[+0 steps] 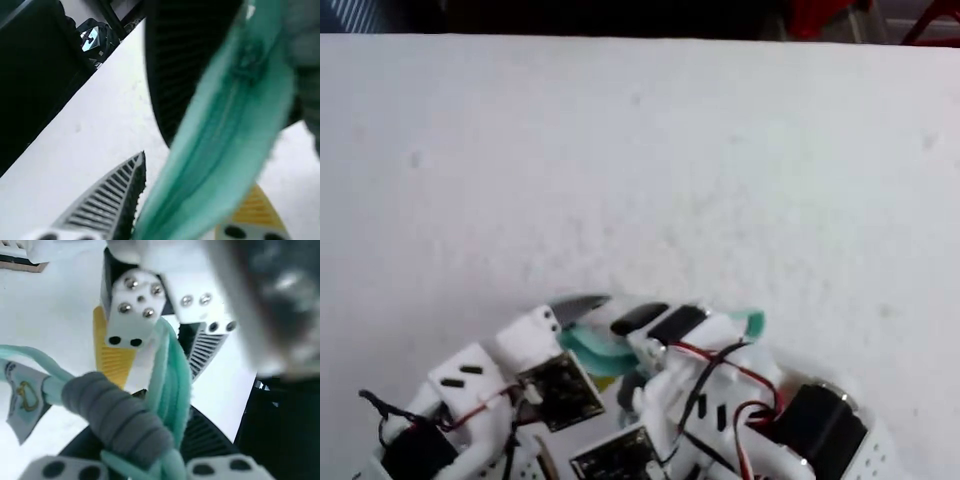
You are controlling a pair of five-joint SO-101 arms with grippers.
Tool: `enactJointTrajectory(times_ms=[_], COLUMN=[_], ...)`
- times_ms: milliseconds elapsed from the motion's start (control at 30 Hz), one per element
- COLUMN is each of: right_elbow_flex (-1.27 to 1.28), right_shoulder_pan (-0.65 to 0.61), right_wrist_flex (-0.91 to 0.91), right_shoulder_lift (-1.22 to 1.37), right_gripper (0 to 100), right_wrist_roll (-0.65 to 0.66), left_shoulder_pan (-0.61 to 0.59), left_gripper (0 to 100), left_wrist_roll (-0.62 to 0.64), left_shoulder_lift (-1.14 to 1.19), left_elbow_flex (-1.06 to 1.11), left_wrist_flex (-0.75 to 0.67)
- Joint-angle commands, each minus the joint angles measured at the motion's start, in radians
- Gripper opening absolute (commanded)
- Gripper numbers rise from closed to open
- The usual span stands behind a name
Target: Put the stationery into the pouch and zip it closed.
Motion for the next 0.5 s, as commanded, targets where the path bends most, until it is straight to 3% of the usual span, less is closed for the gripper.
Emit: enactJointTrajectory(times_ms=[0,133,467], right_elbow_flex=[-0.054,-0.054,-0.049], right_shoulder_pan=[-0.002,-0.001,-0.001], right_wrist_flex=[-0.01,-0.01,-0.012], right_shoulder_lift=[-0.019,-0.019,-0.019], right_gripper=[1.7,1.7,4.4], right_wrist_roll=[0.006,0.005,-0.046], left_shoulder_pan=[0.056,0.062,0.058], left_gripper=[16,2,2], left_wrist_roll=[0.015,0.008,0.015], left_shoulder_lift=[0.01,0.01,0.01], left_elbow_flex=[0.014,0.002,-0.002], left_wrist_flex=[-0.028,-0.04,-0.084])
